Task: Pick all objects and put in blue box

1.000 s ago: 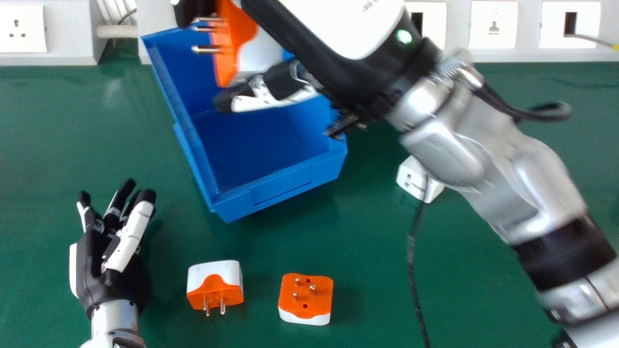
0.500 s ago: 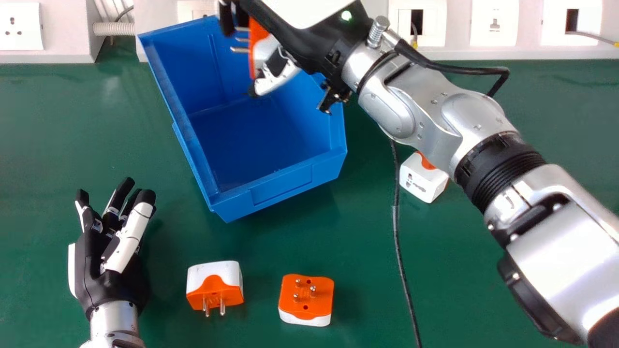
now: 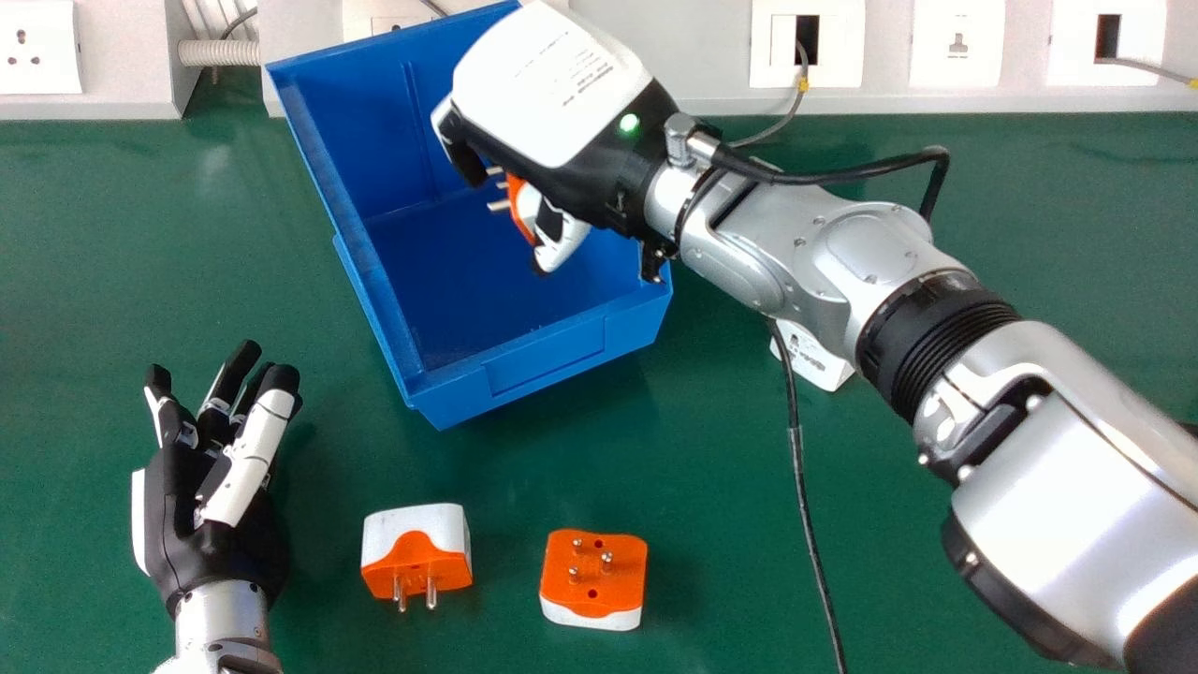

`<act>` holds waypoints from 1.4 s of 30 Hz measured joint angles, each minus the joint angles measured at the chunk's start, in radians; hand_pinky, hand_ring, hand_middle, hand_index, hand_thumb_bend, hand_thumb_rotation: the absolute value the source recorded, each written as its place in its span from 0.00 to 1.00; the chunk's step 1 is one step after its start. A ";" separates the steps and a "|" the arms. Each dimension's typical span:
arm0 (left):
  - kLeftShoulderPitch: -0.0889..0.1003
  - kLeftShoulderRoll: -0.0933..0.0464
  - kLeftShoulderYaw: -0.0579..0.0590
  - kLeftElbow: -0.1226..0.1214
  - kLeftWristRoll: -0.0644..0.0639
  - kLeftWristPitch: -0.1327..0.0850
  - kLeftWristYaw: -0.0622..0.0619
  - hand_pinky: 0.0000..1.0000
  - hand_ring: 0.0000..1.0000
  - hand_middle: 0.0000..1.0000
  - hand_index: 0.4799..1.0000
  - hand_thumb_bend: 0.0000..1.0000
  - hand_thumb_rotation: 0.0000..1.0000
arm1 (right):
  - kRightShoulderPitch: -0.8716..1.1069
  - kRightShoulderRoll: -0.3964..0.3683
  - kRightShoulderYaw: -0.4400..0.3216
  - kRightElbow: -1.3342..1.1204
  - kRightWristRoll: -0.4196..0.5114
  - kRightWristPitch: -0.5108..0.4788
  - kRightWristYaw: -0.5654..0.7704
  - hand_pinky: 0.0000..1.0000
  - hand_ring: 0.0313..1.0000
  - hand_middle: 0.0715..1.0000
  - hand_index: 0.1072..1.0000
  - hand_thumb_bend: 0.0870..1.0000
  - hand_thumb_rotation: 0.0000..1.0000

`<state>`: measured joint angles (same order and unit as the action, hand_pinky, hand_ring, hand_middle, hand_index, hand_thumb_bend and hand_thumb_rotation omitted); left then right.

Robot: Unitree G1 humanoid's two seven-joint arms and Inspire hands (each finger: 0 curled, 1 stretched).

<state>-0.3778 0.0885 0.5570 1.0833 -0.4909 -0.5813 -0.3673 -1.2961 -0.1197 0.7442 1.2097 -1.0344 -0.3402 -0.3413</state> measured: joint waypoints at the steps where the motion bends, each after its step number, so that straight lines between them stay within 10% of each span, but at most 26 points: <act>1: 0.000 0.000 0.000 0.000 0.000 0.000 0.000 0.82 0.85 0.85 0.58 0.67 0.05 | 0.000 0.000 0.001 0.000 0.000 0.005 0.000 0.85 0.97 0.98 0.91 0.97 0.27; 5: -0.002 0.000 0.001 0.000 0.000 0.000 0.001 0.81 0.84 0.84 0.60 0.67 0.07 | -0.004 -0.002 0.012 -0.003 0.000 0.011 -0.005 0.99 1.00 1.00 0.99 1.00 0.40; 20: -0.005 -0.003 0.005 0.001 -0.001 0.000 0.000 0.82 0.85 0.85 0.62 0.66 0.04 | -0.018 -0.037 0.021 -0.090 -0.020 0.003 -0.083 1.00 1.00 1.00 1.00 1.00 0.60; 42: -0.009 -0.004 0.015 0.009 -0.001 -0.002 0.007 0.81 0.84 0.84 0.57 0.68 0.06 | 0.523 -0.397 -0.386 -0.696 0.255 0.066 0.113 1.00 1.00 1.00 1.00 1.00 0.76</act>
<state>-0.3864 0.0842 0.5722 1.0920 -0.4919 -0.5833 -0.3603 -0.7733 -0.5164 0.3577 0.5136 -0.7793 -0.2744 -0.2280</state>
